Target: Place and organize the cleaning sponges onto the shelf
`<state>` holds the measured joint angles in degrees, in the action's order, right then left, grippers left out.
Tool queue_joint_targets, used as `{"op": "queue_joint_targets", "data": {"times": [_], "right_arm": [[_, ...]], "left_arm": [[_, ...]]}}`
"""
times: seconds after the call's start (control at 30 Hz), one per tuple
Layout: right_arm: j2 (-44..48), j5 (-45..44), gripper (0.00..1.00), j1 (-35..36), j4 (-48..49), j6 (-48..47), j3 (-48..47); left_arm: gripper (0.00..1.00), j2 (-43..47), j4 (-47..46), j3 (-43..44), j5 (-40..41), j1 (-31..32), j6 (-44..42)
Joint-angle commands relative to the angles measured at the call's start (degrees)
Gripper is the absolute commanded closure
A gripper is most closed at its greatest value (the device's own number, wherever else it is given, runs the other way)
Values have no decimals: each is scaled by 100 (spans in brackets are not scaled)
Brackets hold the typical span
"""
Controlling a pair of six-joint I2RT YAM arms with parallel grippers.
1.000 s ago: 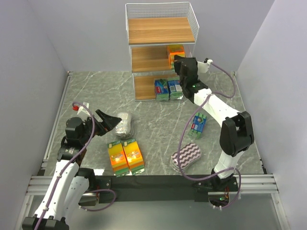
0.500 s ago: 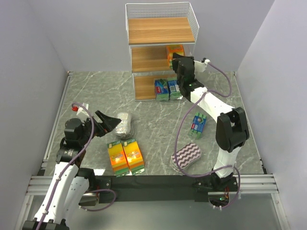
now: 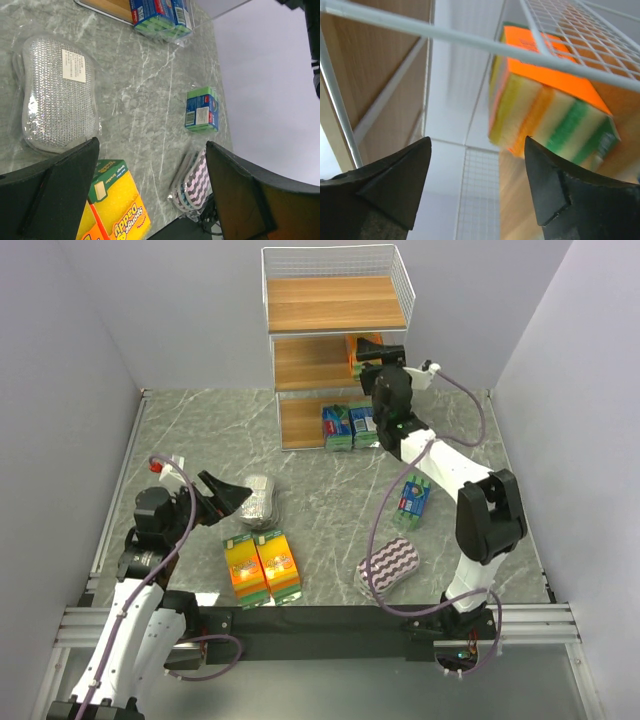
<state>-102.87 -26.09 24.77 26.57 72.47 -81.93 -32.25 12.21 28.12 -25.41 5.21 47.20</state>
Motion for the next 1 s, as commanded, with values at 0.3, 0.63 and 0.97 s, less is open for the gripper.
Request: {"op": "queue_joint_targets", "data": {"times": [0.3,0.63,0.97], "right_arm": [[2481,525,20,623,492,-803,2829],[3335,1199,31,1486,-2128,-2236,3254],[2114,2159,29,2382,-3212,-3178,2691]], "left_arm": [[87,132,1501,826,1683,6,201],[99,-97,3727,722,2478,15,1528],[99,-677,3806,386,2522,410,1635]]}}
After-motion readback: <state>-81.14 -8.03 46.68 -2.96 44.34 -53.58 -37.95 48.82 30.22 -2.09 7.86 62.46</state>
